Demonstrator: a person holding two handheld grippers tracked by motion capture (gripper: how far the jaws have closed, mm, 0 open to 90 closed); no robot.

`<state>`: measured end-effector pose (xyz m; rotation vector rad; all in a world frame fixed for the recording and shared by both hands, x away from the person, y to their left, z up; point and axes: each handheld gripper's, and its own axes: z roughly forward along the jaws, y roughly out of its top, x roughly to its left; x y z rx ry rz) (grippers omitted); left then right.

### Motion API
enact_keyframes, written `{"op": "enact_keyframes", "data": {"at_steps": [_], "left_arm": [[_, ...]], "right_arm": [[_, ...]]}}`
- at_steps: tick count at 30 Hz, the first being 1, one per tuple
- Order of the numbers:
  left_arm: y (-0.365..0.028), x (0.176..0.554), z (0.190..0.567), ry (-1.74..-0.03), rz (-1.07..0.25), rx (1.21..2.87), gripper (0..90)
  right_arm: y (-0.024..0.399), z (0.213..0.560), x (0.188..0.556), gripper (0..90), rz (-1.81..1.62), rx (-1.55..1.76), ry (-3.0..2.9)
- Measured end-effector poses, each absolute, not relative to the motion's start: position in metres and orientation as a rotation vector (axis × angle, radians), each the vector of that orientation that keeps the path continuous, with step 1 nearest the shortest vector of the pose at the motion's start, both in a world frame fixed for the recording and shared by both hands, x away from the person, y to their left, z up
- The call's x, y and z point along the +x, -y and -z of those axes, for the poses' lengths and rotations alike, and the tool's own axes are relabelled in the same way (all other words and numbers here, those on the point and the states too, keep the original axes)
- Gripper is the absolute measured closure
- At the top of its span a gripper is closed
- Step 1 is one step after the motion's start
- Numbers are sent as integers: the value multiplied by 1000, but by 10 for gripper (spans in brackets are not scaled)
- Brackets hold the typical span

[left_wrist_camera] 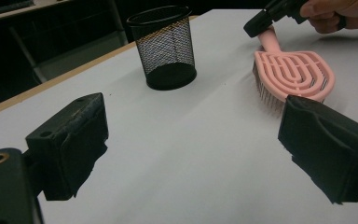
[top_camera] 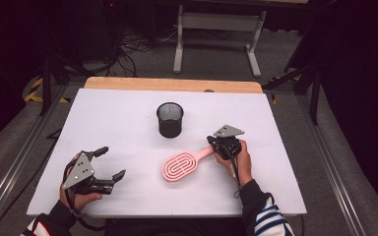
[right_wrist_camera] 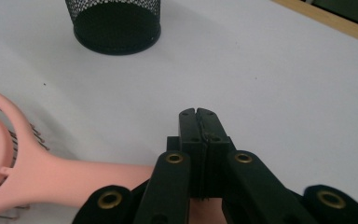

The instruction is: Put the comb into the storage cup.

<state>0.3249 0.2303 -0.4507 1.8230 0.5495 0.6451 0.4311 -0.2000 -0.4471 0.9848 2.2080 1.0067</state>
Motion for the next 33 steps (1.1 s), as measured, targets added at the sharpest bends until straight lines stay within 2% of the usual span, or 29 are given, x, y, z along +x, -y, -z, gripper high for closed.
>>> {"op": "enact_keyframes", "data": {"at_steps": [33], "left_arm": [[-231,323,452,-541,-631,1846,89]], "right_arm": [[194,448,412,900,-885,1011,-2357]]}}
